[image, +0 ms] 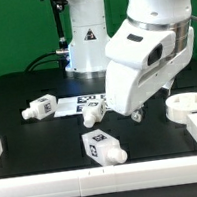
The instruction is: Assemble stool
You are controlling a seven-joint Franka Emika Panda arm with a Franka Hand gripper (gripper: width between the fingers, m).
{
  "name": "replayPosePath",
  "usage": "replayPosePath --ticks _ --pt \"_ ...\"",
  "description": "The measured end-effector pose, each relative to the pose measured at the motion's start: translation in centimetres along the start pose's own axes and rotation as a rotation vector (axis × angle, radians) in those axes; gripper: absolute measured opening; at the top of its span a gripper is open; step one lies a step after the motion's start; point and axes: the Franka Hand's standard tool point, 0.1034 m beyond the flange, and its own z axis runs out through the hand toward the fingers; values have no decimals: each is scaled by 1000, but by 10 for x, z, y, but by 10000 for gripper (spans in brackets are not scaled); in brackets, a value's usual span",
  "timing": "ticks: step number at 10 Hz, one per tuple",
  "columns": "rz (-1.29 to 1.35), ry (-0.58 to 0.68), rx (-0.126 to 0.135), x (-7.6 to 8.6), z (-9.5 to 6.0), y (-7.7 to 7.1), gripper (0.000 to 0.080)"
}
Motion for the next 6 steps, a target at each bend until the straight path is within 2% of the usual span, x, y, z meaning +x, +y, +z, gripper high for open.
replayPosePath --ticks 4,5,6 --pt "1 4 -4 0 1 -1 649" --pt "10 24 -24 0 2 -6 649" --pt "11 17 -25 -5 -1 -22 649"
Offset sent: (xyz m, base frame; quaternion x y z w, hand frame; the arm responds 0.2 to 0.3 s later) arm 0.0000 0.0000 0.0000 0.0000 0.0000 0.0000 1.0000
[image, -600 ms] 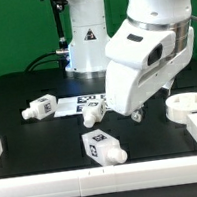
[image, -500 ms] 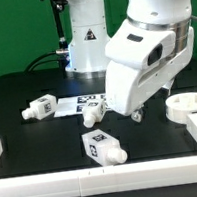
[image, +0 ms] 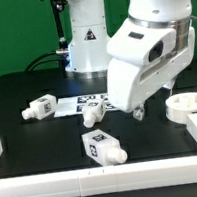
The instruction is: Assemble stool
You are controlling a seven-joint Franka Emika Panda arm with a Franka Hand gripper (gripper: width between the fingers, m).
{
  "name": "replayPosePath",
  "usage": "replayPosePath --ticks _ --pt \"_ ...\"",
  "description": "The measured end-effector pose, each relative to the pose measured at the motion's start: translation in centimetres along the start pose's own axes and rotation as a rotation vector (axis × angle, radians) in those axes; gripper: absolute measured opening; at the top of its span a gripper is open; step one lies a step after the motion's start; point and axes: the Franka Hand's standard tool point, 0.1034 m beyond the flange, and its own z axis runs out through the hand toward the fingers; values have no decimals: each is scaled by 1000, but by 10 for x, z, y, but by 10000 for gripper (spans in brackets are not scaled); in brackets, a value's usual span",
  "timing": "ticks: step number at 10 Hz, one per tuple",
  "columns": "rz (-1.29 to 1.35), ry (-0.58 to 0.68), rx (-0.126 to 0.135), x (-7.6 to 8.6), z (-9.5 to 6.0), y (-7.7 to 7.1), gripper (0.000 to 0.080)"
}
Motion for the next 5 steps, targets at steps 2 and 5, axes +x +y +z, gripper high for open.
replayPosePath --ticks 2,5 --pt "17 33 -29 -3 -2 -34 649" --pt "8 41 -32 -6 1 -42 649"
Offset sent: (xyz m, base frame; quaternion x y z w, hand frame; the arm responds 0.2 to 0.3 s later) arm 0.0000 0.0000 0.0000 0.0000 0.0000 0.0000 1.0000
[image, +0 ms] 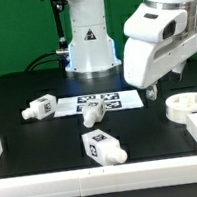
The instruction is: Assemble stool
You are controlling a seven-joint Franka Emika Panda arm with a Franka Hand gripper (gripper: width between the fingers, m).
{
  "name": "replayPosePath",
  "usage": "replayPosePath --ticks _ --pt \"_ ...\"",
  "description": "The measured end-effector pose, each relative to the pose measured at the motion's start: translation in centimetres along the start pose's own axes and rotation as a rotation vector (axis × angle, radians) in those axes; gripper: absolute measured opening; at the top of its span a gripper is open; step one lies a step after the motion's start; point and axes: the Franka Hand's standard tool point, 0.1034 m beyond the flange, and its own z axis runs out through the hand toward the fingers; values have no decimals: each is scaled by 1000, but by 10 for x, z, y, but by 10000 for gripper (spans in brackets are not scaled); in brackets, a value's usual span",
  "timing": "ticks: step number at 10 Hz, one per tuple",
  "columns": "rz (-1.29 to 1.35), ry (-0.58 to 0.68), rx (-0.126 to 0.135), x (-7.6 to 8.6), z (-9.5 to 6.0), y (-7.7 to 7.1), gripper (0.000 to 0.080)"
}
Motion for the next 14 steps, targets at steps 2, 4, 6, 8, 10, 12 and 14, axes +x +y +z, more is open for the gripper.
replayPosePath --ticks 2,4,6,8,10,12,14 --pt "63 24 -13 5 3 -2 649" --pt "158 69 -29 8 28 -27 649" --pt "170 107 -27 13 54 -37 649" --pt "171 115 -22 15 65 -39 649" --pt "174 122 -17 13 68 -35 523" --pt "172 122 -17 13 68 -35 382" --pt "157 107 -3 -2 65 -21 318"
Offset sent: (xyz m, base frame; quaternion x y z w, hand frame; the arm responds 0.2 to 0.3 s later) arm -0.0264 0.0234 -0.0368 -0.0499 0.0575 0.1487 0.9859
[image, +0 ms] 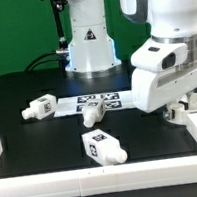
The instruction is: Assemble stool
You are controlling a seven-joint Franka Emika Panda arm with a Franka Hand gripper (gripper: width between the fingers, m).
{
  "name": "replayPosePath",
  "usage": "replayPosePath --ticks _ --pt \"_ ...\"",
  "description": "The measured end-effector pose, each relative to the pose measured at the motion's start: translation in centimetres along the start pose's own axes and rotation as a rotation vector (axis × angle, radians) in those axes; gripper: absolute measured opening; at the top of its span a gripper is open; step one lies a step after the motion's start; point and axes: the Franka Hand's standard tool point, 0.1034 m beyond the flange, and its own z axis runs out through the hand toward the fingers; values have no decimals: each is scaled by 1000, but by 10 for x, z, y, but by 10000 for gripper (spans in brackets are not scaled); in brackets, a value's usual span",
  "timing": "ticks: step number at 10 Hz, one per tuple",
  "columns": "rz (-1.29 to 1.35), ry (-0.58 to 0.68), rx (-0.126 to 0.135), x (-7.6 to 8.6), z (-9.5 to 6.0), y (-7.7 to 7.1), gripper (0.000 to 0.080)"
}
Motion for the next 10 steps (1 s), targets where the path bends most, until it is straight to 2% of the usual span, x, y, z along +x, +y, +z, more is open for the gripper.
replayPosePath --ticks 2,4,5,6,7,8,10 --pt "-7 -28 11 -13 -13 25 319" --pt "20 -46 15 0 -26 55 319" --pt "36 -58 17 7 -27 72 319" --pt "48 -61 16 20 -32 87 320" --pt "59 -65 16 36 -41 93 320" --pt "55 -53 10 41 -43 94 320" --pt "55 -56 12 39 -41 94 320"
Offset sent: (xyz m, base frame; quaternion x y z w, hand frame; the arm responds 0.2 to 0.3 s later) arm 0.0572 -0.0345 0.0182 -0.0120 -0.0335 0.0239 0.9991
